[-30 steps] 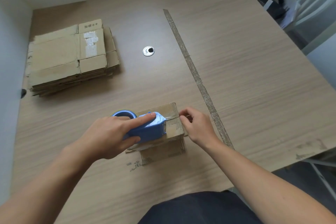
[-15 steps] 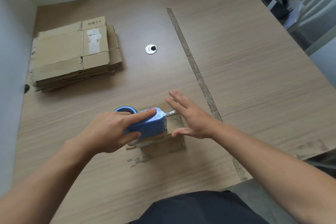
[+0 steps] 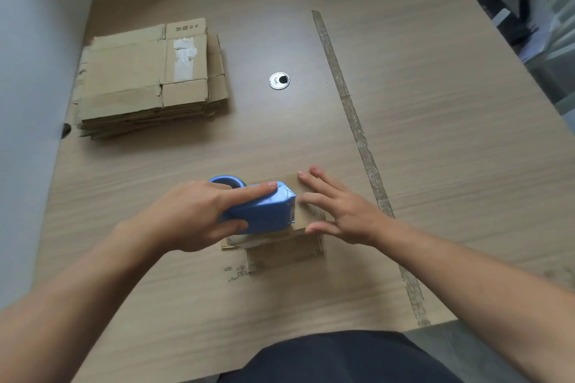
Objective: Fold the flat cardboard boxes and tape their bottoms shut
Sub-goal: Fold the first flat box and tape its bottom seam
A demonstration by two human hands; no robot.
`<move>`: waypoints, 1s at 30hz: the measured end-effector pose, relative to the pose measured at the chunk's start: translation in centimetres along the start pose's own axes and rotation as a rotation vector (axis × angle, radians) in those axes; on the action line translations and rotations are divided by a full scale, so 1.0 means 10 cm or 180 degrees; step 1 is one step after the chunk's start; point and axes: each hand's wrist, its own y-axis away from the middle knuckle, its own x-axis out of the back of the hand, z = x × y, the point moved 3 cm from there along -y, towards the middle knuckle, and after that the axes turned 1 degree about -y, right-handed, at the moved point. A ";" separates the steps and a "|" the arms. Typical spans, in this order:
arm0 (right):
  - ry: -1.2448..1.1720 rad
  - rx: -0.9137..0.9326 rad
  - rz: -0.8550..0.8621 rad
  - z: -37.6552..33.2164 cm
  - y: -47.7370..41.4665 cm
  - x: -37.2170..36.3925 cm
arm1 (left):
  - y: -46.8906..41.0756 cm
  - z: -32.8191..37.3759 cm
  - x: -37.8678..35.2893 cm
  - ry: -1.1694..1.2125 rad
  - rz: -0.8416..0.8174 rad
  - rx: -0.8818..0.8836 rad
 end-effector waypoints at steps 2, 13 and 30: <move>-0.0012 -0.0024 0.0014 0.00 0.00 0.00 | -0.01 0.00 0.04 0.0049 -0.0023 -0.0032; 0.0142 -0.0111 0.0012 0.04 0.02 -0.02 | -0.02 -0.07 0.19 0.0227 -0.0236 0.0009; 0.0874 0.0014 -0.0021 -0.05 0.01 0.07 | 0.19 -0.43 0.36 0.0722 -0.0702 0.0445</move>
